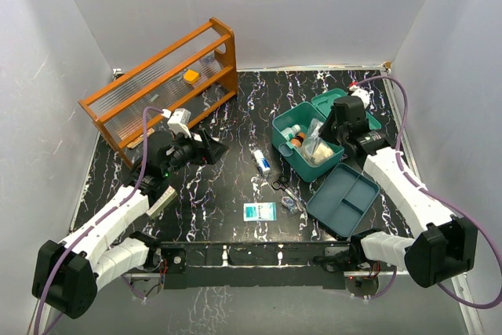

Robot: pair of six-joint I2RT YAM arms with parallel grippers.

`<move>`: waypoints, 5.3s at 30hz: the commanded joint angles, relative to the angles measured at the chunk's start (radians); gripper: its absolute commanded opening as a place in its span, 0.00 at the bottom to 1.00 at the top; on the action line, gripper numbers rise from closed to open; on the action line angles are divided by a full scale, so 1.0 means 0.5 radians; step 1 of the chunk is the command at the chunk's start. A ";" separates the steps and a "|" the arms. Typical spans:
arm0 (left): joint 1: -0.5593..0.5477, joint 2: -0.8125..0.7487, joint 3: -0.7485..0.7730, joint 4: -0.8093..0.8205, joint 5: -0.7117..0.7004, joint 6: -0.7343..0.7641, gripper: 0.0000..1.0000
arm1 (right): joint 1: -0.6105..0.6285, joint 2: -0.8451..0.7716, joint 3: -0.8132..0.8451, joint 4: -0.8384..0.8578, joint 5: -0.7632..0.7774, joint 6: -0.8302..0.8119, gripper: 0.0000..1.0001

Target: Organize the medicine kit

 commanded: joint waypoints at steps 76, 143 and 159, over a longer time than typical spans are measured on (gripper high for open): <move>0.007 -0.032 -0.045 0.085 -0.083 -0.018 0.80 | -0.008 0.541 0.311 -0.278 -0.098 -0.107 0.43; -0.161 1.292 0.556 -0.496 -1.931 -0.791 0.48 | 0.876 -0.098 -0.278 0.756 -0.368 -0.060 0.51; -0.161 1.228 0.468 -0.464 -1.834 -0.689 0.08 | 0.877 -0.094 -0.278 0.698 -0.256 0.012 0.51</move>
